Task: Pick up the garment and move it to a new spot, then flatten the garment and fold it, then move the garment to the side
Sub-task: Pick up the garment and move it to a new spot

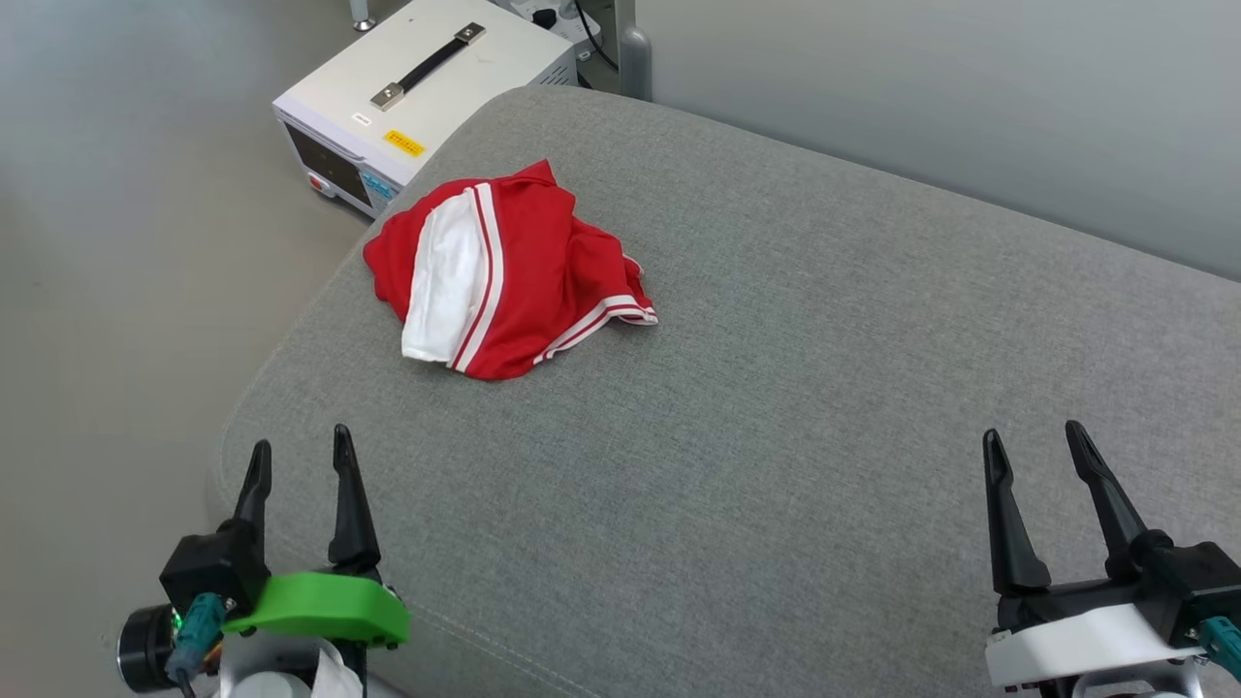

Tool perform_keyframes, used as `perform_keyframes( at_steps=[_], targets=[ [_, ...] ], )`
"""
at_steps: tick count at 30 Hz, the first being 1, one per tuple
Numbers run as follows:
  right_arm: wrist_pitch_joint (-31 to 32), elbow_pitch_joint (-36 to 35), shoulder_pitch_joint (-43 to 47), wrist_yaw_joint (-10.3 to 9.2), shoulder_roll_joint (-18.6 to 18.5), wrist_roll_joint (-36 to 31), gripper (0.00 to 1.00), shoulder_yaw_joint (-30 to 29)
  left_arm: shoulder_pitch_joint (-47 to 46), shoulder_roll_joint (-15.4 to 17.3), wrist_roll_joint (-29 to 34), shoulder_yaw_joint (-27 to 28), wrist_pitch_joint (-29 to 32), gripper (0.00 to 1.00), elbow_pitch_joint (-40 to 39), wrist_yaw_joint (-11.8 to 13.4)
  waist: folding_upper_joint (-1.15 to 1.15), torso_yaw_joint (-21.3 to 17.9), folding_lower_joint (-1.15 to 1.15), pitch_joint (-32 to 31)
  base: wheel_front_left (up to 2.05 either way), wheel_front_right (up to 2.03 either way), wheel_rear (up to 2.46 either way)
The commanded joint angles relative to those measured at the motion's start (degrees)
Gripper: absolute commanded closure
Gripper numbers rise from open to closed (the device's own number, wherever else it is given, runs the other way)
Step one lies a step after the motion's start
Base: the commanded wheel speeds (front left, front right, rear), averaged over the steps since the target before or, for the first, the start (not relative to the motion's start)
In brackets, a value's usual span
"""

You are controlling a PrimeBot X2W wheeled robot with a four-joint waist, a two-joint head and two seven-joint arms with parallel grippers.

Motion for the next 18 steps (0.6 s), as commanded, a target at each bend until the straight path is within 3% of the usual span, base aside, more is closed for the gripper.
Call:
perform_keyframes(
  at_steps=[1, 8, 13, 18],
  targets=[
    [-0.3, -0.4, -0.7, -0.04, -0.1, -0.5, 0.00, 0.0, -2.4, 0.0, 0.4, 0.9, -0.3, 0.00, 0.3, -1.2, 0.00, -0.3, 0.00, 0.4, 0.00, 0.00, 0.00],
    [-0.3, -1.3, -3.0, -0.04, -0.1, -2.4, 0.00, 0.6, -14.9, 4.6, -0.4, 4.1, -0.3, 0.00, 6.2, -7.0, 0.00, -2.1, 0.00, 3.9, 0.00, 0.00, 0.00],
    [-0.3, -2.7, -5.4, -0.04, -0.1, -4.4, 0.00, 1.4, -25.0, 8.6, -3.7, 4.2, -0.3, 0.00, 11.0, -8.3, 0.00, -4.7, 0.00, 7.8, 0.00, 0.00, 0.00],
    [-0.3, -5.0, -7.6, -0.04, -1.1, -5.1, 0.00, 1.7, -34.4, 14.6, -8.0, -0.3, 2.7, 0.00, 16.0, -8.7, 0.00, -7.2, 0.00, 11.8, 0.00, 0.00, 0.00]
  ],
)
